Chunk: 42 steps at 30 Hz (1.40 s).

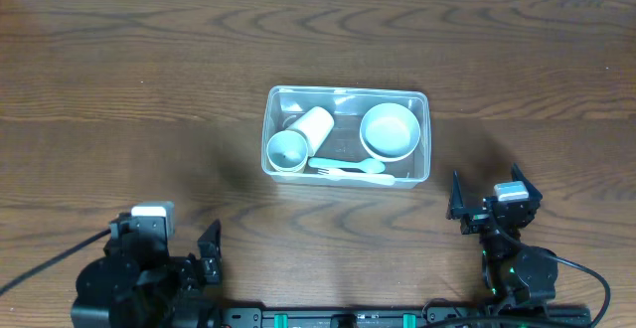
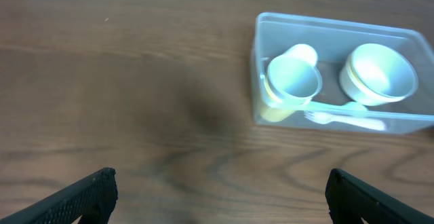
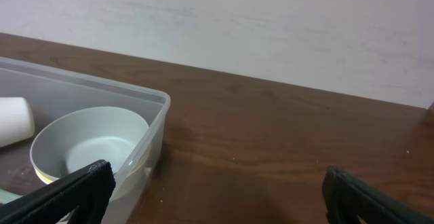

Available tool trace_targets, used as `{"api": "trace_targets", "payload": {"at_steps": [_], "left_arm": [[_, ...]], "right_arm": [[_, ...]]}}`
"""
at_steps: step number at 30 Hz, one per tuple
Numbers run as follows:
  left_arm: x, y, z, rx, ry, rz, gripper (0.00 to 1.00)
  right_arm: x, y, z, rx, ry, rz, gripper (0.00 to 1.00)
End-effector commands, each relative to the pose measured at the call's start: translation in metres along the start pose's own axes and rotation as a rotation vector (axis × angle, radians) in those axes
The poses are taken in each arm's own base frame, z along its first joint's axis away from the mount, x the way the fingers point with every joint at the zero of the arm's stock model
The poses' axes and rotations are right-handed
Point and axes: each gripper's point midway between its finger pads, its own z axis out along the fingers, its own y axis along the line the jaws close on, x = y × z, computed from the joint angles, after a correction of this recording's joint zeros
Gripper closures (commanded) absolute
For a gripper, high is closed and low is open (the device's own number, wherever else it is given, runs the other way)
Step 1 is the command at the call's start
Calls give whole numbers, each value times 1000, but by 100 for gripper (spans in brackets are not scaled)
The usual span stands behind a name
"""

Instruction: Pack container

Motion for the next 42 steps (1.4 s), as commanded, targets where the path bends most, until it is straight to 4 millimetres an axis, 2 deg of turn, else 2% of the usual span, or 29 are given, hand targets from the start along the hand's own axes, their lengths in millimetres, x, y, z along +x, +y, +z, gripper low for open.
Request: {"api": "trace_targets", "payload": {"at_steps": [1,9,13,17,21,27,30,34,42], "left_arm": [[16,10,11,-43,-3,-29,2],[29,20,68,-45,-157,-26,2],[28,22,100,-35,-238,-23,2],[20,24,122,-32,-347,2,2],[4,28,128,-45,-502,25,2],[-2,35,125,-77,-597,48,2],[4,38,129,-94,-576,52,2],[26,42,142,-96,-475,13,2],[25,41,142,-81,-480,-29,2]], "right_arm": [[0,1,0,-4,-1,-14,1],[0,0,0,-4,-1,-14,1],[0,0,0,-4,-1,-14,1],[0,1,0,-4,-1,-14,1],[0,0,0,-4,-1,-14,1],[0,0,0,-4,-1,-14,1],[0,0,0,-4,-1,-14,1],[0,0,0,-4,-1,-14,1],[0,0,0,-4,-1,-14,1]]}}
